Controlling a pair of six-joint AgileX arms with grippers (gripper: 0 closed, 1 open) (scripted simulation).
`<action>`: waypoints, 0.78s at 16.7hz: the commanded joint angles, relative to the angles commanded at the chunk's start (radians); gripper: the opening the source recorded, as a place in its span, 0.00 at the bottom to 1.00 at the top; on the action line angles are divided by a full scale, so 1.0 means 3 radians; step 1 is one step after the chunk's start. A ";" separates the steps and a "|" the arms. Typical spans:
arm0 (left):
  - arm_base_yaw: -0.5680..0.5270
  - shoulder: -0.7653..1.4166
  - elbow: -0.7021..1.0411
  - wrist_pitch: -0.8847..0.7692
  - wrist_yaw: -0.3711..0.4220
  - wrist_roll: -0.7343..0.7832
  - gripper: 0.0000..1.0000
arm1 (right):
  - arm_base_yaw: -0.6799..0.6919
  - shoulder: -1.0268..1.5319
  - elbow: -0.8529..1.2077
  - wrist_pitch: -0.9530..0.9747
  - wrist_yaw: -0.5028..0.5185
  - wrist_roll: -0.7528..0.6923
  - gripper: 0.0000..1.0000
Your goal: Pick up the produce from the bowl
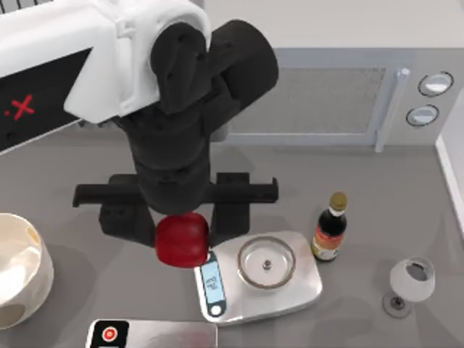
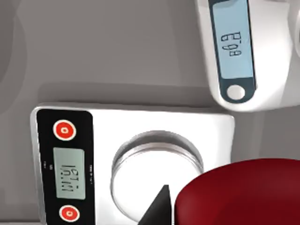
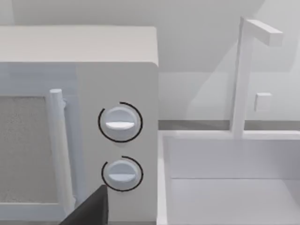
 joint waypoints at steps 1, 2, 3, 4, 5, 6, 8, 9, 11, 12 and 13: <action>-0.0003 0.0003 -0.0005 0.0008 0.0001 0.0001 0.00 | 0.0000 0.0000 0.0000 0.0000 0.0000 0.0000 1.00; -0.0018 0.0013 -0.0029 0.0051 0.0007 0.0007 0.00 | 0.0000 0.0000 0.0000 0.0000 0.0000 0.0000 1.00; -0.0042 0.0025 -0.0075 0.0126 0.0019 0.0018 0.00 | 0.0000 0.0000 0.0000 0.0000 0.0000 0.0000 1.00; -0.0071 0.0034 -0.0139 0.0221 0.0036 0.0035 0.00 | 0.0000 0.0000 0.0000 0.0000 0.0000 0.0000 1.00; -0.0098 0.0033 -0.0222 0.0323 0.0055 0.0055 0.00 | 0.0000 0.0000 0.0000 0.0000 0.0000 0.0000 1.00; -0.0119 0.0026 -0.0321 0.0430 0.0074 0.0076 0.00 | 0.0000 0.0000 0.0000 0.0000 0.0000 0.0000 1.00; -0.0132 0.0015 -0.0556 0.0661 0.0096 0.0111 0.00 | 0.0000 0.0000 0.0000 0.0000 0.0000 0.0000 1.00; -0.0122 0.0021 -0.0682 0.0784 0.0097 0.0120 0.00 | 0.0000 0.0000 0.0000 0.0000 0.0000 0.0000 1.00; -0.0081 0.0074 -0.0918 0.1036 0.0078 0.0112 0.00 | 0.0000 0.0000 0.0000 0.0000 0.0000 0.0000 1.00; -0.0056 0.0120 -0.1013 0.1158 0.0060 0.0095 0.00 | 0.0000 0.0000 0.0000 0.0000 0.0000 0.0000 1.00; -0.0031 0.0171 -0.1090 0.1269 0.0039 0.0071 0.00 | 0.0000 0.0000 0.0000 0.0000 0.0000 0.0000 1.00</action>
